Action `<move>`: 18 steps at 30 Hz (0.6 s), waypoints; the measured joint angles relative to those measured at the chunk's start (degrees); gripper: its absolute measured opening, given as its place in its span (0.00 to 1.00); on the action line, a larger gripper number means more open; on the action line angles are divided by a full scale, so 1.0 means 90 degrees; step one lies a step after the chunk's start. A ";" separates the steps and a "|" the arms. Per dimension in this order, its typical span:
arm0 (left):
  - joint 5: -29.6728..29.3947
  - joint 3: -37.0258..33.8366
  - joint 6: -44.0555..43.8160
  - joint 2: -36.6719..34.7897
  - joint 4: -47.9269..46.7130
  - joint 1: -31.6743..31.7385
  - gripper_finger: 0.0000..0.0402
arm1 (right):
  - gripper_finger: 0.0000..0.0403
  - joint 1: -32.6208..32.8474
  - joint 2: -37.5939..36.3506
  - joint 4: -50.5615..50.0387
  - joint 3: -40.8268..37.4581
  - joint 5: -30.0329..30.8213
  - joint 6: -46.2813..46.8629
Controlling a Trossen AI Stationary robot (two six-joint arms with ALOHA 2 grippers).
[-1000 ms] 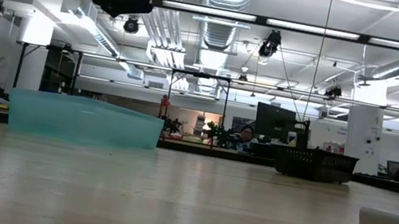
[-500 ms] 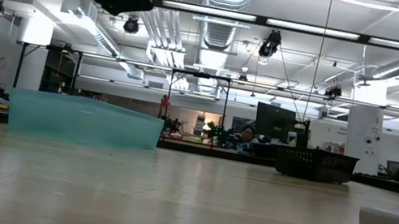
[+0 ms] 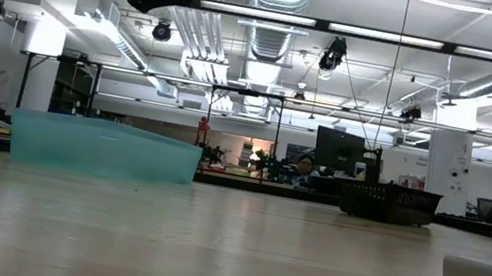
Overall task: Pick and place items into bin
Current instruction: Put the top white card reader box into the bottom black bin
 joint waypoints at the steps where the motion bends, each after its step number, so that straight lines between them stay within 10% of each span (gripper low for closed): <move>1: 0.0000 0.0000 -0.0002 -0.0002 0.0047 0.0001 0.52 | 0.02 0.0002 0.0000 0.0005 0.0000 0.0137 -0.0530; 18: -0.0002 0.0000 -0.0002 -0.0002 0.0197 0.0001 0.52 | 0.02 0.0681 -0.0075 -0.0008 -0.0005 -0.0780 -0.4537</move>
